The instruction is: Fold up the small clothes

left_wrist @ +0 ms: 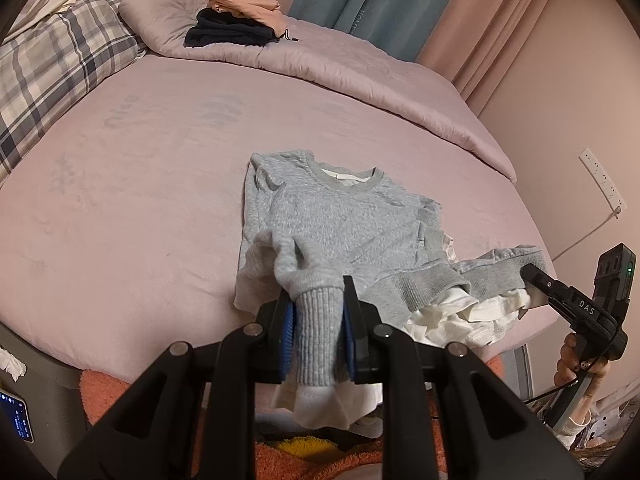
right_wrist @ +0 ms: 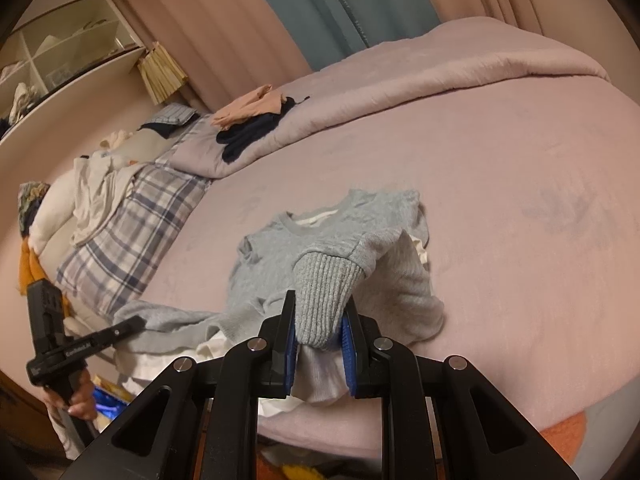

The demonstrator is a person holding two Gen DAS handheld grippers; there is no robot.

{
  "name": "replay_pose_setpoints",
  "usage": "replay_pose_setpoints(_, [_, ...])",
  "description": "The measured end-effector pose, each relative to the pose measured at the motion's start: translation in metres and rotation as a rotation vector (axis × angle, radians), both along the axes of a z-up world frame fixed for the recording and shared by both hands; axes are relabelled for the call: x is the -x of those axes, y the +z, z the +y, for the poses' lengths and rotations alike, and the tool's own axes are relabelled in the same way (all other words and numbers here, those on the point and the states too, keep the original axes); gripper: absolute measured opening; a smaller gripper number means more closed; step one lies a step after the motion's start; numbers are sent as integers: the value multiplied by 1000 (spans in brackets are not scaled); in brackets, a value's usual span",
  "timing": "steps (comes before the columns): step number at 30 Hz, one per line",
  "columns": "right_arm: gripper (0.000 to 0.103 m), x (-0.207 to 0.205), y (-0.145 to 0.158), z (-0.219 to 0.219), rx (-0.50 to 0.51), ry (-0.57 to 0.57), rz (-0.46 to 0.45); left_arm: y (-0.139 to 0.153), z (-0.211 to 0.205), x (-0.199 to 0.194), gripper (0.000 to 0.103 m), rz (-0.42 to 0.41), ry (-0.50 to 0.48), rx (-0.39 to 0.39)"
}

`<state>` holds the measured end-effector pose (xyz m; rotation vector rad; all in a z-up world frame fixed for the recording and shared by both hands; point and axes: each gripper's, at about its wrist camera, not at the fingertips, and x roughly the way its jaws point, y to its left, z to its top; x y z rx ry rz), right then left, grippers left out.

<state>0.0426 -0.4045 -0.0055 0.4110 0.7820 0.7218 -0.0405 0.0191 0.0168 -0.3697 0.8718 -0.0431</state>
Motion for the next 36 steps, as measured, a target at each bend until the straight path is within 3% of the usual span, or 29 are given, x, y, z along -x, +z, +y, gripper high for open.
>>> replay_pose_setpoints(36, [20,-14,2,8,13,-32,7,-7,7,-16,21,8,10,13])
